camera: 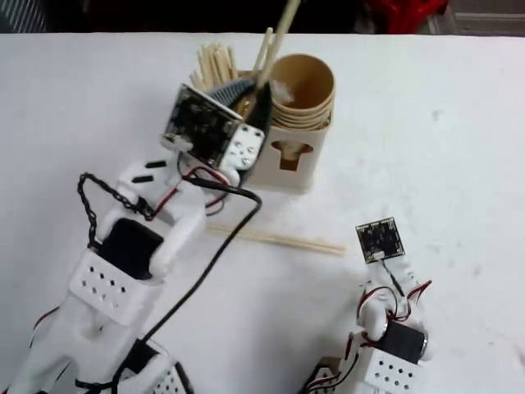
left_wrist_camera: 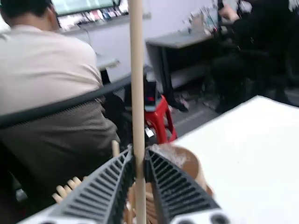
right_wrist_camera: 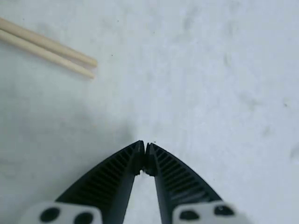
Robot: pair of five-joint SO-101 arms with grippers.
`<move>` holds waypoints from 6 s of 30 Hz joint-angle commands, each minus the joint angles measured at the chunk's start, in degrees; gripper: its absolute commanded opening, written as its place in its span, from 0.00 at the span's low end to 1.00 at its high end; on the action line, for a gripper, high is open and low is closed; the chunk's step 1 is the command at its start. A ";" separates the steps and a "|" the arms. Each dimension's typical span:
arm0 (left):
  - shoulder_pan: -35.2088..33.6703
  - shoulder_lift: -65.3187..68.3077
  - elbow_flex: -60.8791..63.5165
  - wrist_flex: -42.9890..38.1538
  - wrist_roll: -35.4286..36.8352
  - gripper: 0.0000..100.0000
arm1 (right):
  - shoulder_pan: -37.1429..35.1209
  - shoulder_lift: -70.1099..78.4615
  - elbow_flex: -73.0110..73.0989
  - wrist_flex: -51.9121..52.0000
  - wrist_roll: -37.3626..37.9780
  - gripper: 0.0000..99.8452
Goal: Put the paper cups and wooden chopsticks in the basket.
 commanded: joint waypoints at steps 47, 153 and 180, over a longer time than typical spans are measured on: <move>-8.84 11.03 -2.29 -1.23 7.47 0.08 | 0.31 -0.48 0.35 0.22 0.26 0.02; -12.44 24.22 -27.16 -1.23 8.70 0.12 | 0.31 -0.48 0.35 0.22 0.26 0.02; 7.96 24.57 0.62 20.13 -16.79 0.11 | 0.31 -0.48 0.35 0.22 0.26 0.02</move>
